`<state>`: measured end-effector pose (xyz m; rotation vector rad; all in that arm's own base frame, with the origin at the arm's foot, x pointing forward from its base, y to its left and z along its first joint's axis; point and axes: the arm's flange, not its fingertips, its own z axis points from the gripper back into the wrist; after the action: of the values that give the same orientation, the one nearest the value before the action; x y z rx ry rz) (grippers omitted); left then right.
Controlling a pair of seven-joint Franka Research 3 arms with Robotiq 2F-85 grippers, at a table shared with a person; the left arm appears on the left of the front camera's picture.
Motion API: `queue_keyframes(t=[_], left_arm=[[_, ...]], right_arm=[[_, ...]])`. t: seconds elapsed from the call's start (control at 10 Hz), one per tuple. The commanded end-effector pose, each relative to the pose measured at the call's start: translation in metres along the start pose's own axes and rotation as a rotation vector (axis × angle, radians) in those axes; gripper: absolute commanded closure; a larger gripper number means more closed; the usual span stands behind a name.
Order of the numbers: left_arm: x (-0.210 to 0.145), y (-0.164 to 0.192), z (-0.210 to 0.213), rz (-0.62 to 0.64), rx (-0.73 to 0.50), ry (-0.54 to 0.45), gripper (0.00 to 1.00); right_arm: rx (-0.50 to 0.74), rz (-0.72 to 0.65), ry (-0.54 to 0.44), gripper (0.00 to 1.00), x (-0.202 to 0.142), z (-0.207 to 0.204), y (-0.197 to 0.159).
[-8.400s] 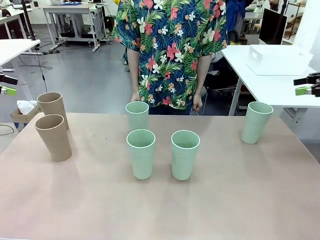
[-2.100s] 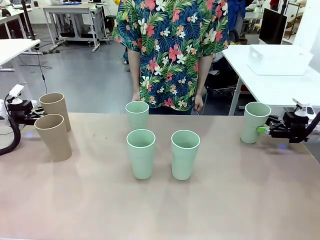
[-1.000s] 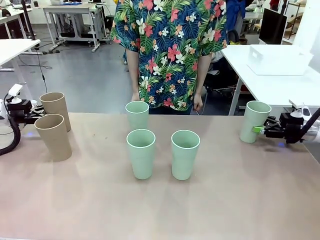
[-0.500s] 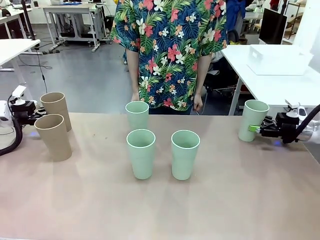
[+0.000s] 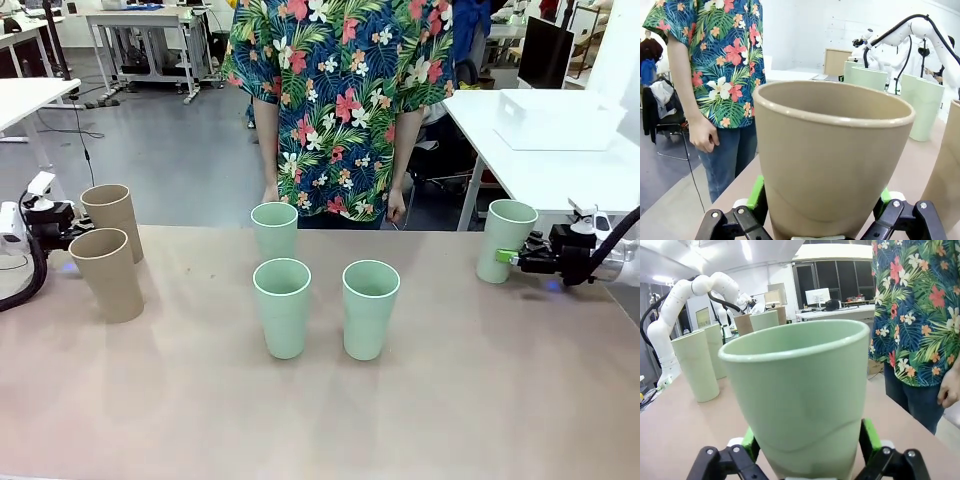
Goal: Stack the cups and store them in the basket.
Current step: Pick up two Reusable plastic cups , one in each hand.
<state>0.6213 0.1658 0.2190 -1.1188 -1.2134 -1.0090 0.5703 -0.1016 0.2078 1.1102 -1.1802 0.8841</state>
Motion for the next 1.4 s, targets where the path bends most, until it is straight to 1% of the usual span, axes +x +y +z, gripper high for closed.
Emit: queue_keyframes(t=[0.0, 0.8, 0.9, 1.0, 1.1, 1.2, 1.3], left_arm=[[-0.0057, -0.0031, -0.0119, -0.023, 0.009, -0.027, 0.0], [0.0028, -0.0037, -0.0046, -0.04, 0.011, -0.045, 0.0], [0.0025, -0.0038, -0.0039, -0.04, 0.01, -0.045, 0.06], [0.0022, -0.0031, -0.0044, -0.036, 0.007, -0.045, 0.19], [0.002, -0.0034, -0.004, -0.033, 0.008, -0.038, 0.25], [0.0018, -0.0037, -0.0037, -0.034, 0.011, -0.035, 0.39], [0.0014, -0.0038, -0.0038, -0.033, 0.012, -0.031, 0.44]], right_arm=[[-0.014, -0.023, -0.014, 0.0, 0.0074, -0.008, -0.0046], [0.004, -0.032, -0.004, 0.0, 0.0157, -0.0114, -0.0086], [0.004, -0.027, -0.004, 0.11, 0.0158, -0.0114, -0.0085], [-0.001, -0.032, 0.002, 0.2, 0.0163, -0.0111, -0.0093], [-0.001, -0.035, 0.007, 0.31, 0.0165, -0.011, -0.0092], [-0.002, -0.036, 0.006, 0.4, 0.0167, -0.0103, -0.0095], [0.001, -0.035, 0.006, 0.51, 0.0165, -0.0096, -0.0098]])
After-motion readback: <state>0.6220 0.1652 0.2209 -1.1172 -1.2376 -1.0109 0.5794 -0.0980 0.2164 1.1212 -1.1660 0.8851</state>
